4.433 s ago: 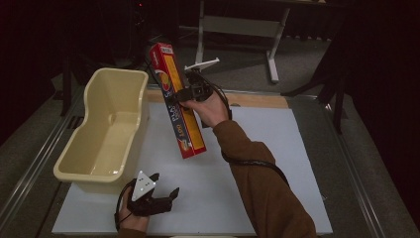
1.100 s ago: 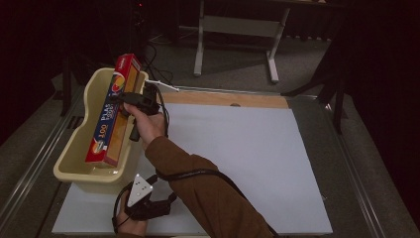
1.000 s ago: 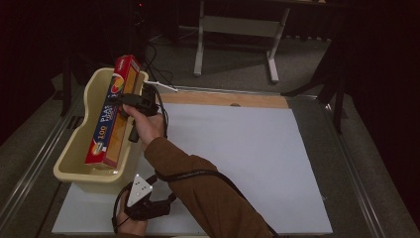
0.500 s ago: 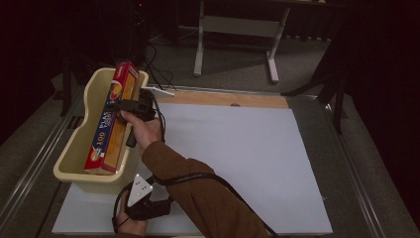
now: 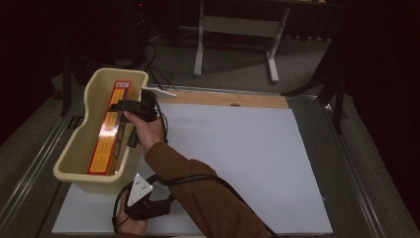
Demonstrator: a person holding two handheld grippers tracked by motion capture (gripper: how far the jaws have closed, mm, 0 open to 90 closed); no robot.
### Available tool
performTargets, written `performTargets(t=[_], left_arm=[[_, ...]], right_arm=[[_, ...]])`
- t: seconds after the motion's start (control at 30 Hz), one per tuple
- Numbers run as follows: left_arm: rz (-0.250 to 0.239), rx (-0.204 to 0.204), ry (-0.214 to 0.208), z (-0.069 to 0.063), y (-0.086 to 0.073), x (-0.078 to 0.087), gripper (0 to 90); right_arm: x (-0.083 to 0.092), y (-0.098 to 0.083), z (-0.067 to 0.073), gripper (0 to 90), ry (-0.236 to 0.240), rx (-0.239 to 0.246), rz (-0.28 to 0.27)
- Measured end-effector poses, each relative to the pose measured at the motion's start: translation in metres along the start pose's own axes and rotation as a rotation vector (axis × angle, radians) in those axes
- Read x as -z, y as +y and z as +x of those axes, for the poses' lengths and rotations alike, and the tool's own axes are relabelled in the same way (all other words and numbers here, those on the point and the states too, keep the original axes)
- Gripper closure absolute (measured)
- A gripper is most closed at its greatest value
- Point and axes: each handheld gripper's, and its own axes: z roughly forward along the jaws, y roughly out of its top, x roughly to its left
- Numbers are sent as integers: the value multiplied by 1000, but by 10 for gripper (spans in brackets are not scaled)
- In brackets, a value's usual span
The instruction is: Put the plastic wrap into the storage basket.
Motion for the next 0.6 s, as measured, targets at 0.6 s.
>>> performTargets(t=[0.6], left_arm=[[3,-5,8,0,1,-2,161]], right_arm=[[47,2,14,366,-73,315,69]])
